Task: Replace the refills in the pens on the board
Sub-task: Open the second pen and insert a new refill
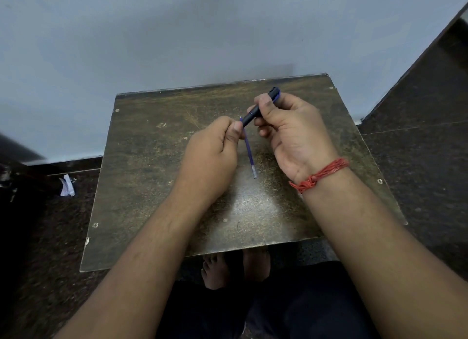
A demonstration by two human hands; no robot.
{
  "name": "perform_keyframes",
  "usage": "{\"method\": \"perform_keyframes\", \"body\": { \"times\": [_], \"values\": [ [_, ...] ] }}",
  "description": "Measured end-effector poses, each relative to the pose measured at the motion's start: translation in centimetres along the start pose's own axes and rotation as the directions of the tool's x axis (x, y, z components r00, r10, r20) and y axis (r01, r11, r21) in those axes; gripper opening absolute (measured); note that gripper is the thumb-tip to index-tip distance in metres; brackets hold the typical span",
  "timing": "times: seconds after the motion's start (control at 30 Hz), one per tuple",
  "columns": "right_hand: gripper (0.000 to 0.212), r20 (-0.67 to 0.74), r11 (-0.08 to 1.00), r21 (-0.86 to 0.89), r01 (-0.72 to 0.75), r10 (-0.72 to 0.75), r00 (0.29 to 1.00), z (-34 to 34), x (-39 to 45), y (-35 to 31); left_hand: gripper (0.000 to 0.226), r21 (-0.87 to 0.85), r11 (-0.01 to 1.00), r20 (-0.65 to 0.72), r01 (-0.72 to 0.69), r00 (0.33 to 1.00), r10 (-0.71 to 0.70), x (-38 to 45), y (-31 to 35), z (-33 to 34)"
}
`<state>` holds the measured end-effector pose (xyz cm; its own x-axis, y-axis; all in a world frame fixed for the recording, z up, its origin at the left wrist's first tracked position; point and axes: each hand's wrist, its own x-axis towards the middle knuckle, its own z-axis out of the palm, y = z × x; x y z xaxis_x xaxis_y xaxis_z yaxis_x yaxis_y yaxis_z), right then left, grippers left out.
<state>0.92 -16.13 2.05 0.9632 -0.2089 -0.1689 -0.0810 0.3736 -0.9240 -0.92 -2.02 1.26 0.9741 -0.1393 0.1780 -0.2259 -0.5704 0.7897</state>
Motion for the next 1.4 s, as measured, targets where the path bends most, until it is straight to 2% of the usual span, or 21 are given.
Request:
{"method": "perform_keyframes", "body": {
  "times": [0.2,0.3,0.37,0.43,0.47,0.53,0.6,0.73,0.9,1.17,1.27,1.33,1.4],
  "values": [
    [0.013,-0.082,0.995,0.097,0.026,-0.018,0.996,0.6,-0.3,-0.1,0.03,-0.018,1.0,0.029,-0.006,1.0,0.007,0.3,0.7,0.0],
    [0.021,-0.303,0.95,0.278,0.143,-0.055,0.951,-1.9,1.8,-2.2,0.033,0.017,0.999,0.066,0.028,0.997,-0.029,0.0,-0.3,-0.6],
    [0.023,-0.402,0.957,0.156,0.245,-0.165,0.901,-4.3,2.7,-2.8,0.034,0.0,0.996,0.027,0.093,0.995,-0.093,-0.1,-1.4,-1.2],
    [0.023,-0.305,0.96,-0.182,0.215,-0.263,0.915,-4.5,1.9,-1.6,0.034,-0.075,0.986,-0.048,0.147,0.987,-0.151,0.3,-1.9,-1.2],
    [0.023,-0.212,0.903,-0.388,0.187,-0.284,0.935,-4.0,1.6,-0.7,0.034,-0.1,0.983,-0.075,0.154,0.984,-0.162,0.4,-1.9,-0.9],
    [0.024,-0.039,0.677,-0.711,0.192,-0.311,0.949,-2.8,1.4,-0.1,0.033,-0.102,0.984,-0.091,0.147,0.983,-0.157,0.4,-1.7,-0.3],
    [0.025,0.03,0.48,-0.855,0.198,-0.335,0.942,-1.8,1.3,-0.8,0.034,-0.091,0.984,-0.098,0.151,0.982,-0.16,0.3,-1.7,-0.2],
    [0.021,0.122,0.202,-0.964,0.175,-0.25,0.961,-1.1,0.6,-0.5,0.034,-0.15,0.971,-0.156,0.187,0.965,-0.21,0.6,-2.1,-0.6],
    [0.018,0.128,0.043,-0.99,0.137,-0.169,0.977,-0.8,0.4,-0.4,0.033,-0.143,0.971,-0.146,0.19,0.967,-0.211,0.6,-2.1,-0.3],
    [0.016,0.131,-0.052,-0.991,0.124,-0.154,0.979,-0.8,0.8,-0.1,0.033,-0.148,0.969,-0.132,0.198,0.967,-0.218,0.7,-2.2,-0.1],
    [0.018,0.135,-0.053,-0.99,0.127,-0.173,0.976,-0.9,0.9,-0.3,0.033,-0.141,0.972,-0.138,0.187,0.969,-0.206,0.7,-2.2,-0.2],
    [0.02,0.141,0.015,-0.989,0.148,-0.235,0.962,-1.1,0.9,-0.6,0.033,-0.135,0.976,-0.141,0.171,0.972,-0.19,0.6,-2.1,-0.2],
    [0.019,0.112,0.175,-0.969,0.174,-0.319,0.941,-1.0,0.9,-0.9,0.033,-0.109,0.982,-0.139,0.153,0.976,-0.168,0.5,-2.0,-0.2]
  ]
}}
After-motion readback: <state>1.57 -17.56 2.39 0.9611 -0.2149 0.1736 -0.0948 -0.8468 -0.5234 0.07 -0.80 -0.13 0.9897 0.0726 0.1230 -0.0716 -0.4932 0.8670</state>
